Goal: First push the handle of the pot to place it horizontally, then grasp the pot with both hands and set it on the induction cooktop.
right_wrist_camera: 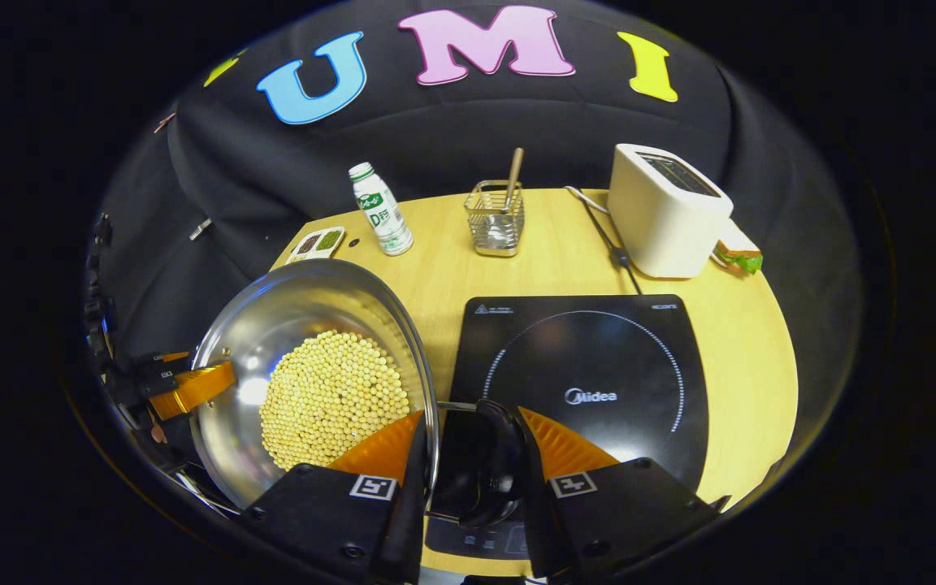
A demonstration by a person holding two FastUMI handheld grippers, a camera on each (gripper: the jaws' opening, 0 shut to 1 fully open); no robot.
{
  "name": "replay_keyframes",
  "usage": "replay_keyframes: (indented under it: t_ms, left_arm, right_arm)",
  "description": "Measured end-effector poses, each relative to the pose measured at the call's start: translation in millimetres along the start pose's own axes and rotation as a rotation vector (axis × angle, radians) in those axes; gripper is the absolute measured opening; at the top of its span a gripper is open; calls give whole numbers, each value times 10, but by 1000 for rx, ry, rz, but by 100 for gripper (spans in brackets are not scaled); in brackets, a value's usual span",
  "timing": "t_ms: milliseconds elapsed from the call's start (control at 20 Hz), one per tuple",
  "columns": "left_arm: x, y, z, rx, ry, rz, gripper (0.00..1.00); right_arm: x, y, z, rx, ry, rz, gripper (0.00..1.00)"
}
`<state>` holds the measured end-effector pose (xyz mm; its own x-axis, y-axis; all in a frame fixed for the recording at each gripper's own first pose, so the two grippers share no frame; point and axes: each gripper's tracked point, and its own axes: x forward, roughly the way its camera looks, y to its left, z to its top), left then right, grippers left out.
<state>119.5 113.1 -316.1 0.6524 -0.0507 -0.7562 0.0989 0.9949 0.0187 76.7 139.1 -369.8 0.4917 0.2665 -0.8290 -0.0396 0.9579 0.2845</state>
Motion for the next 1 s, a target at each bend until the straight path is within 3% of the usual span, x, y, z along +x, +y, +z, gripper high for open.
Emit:
replay_keyframes:
  t_ms: [500, 550, 600, 1000]
  left_arm:
    - [73, -892, 308, 50, -6, -53, 58]
    - [89, -982, 338, 49, -6, -55, 58]
    - [111, -1071, 346, 46, -7, -59, 58]
    - [384, -1717, 427, 40, 3, -83, 58]
  right_arm:
    - [-280, -873, 96, 40, -14, -43, 53]
    - [-299, -962, 110, 41, -18, -47, 49]
    - [-309, -1053, 123, 42, -18, -51, 53]
    - [-245, -1720, 159, 52, -13, -72, 53]
